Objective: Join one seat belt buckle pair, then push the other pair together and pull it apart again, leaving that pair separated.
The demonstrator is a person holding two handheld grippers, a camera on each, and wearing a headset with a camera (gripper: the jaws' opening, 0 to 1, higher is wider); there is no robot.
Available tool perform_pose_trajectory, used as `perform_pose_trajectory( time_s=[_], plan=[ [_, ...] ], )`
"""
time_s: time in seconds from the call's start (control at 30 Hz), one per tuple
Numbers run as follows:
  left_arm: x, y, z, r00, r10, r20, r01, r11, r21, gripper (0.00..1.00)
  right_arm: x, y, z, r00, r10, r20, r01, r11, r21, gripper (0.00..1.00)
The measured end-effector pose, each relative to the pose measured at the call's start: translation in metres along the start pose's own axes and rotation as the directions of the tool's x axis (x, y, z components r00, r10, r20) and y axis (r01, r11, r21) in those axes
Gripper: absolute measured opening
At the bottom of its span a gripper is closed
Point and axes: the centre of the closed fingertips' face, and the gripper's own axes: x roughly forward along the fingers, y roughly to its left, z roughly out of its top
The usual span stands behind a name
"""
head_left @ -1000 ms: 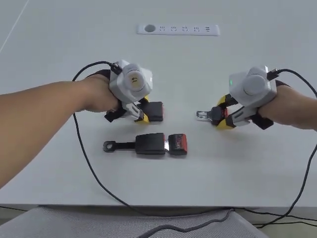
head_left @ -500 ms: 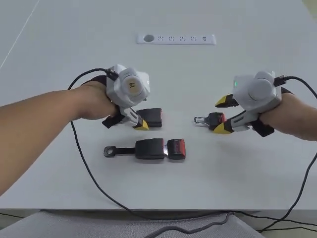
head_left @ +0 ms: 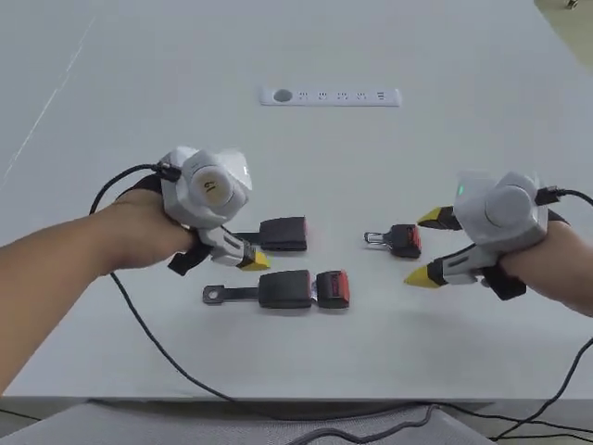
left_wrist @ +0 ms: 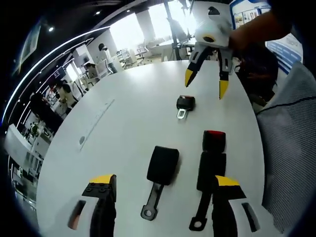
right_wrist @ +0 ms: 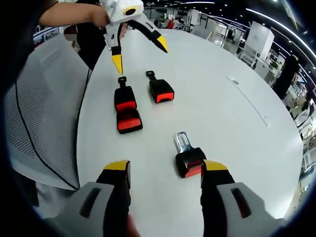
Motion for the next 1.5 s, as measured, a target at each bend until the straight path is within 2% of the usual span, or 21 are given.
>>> perform_pose_trajectory(
  time_s=[0.23,0.37,0.47,0.53,0.57,0.6,0.63,0.77,0.93,1.03,1.2,1.4,1.5],
  plan=[
    [-0.025,-0.021,-0.023,0.9996,0.029,-0.007,-0.029,0.997,-0.067,0.85,-0.012,0.017,-0.001,0.9987,-0.032,0.039,0.029,0.998,0.063,0.61],
    [-0.035,-0.029,-0.035,0.9985,0.053,-0.012,-0.054,0.992,-0.11,0.9,-0.02,0.02,0.002,0.9932,-0.076,0.088,0.064,0.988,0.138,0.66],
    [-0.041,-0.034,-0.042,0.998,0.063,-0.011,-0.064,0.99,-0.126,0.94,-0.026,0.029,0.002,0.9916,-0.09,0.093,0.076,0.987,0.141,0.68],
    [-0.046,-0.038,-0.051,0.9957,0.078,-0.051,-0.084,0.986,-0.143,0.94,-0.029,0.033,0.002,0.99,-0.101,0.099,0.085,0.985,0.152,0.71],
    [-0.046,-0.04,-0.054,0.9954,0.077,-0.056,-0.085,0.986,-0.143,0.95,-0.03,0.034,0.003,0.9858,-0.107,0.13,0.077,0.974,0.211,0.73],
    [-0.048,-0.044,-0.053,0.9946,0.082,-0.063,-0.091,0.985,-0.146,0.97,-0.031,0.035,0.004,0.9843,-0.104,0.142,0.07,0.972,0.224,0.75],
    [-0.049,-0.046,-0.054,0.9945,0.085,-0.06,-0.093,0.985,-0.146,1.0,-0.033,0.036,0.001,0.9848,-0.112,0.133,0.082,0.973,0.216,0.76],
    [-0.056,-0.05,-0.062,0.9935,0.09,-0.07,-0.101,0.981,-0.167,1.0,-0.037,0.043,0.001,0.9787,-0.152,0.139,0.114,0.962,0.247,0.85],
    [-0.064,-0.048,-0.062,0.9907,0.123,-0.059,-0.132,0.97,-0.204,1.0,-0.039,0.047,-0.003,0.9748,-0.176,0.136,0.136,0.954,0.266,0.97],
    [-0.069,-0.043,-0.059,0.9835,0.177,-0.036,-0.181,0.963,-0.2,1.0,-0.041,0.052,-0.005,0.974,-0.189,0.125,0.152,0.955,0.254,0.99],
    [-0.074,-0.047,-0.061,0.9831,0.181,-0.028,-0.183,0.957,-0.227,1.0,-0.043,0.052,-0.004,0.9717,-0.198,0.129,0.159,0.951,0.264,0.99],
    [-0.074,-0.056,-0.061,0.986,0.165,-0.026,-0.166,0.957,-0.237,1.0,-0.045,0.054,-0.002,0.9692,-0.202,0.14,0.155,0.943,0.293,0.99],
    [-0.074,-0.057,-0.061,0.9859,0.166,-0.019,-0.166,0.954,-0.25,1.0,-0.045,0.054,-0.002,0.9688,-0.205,0.139,0.159,0.944,0.29,0.98]
  ],
)
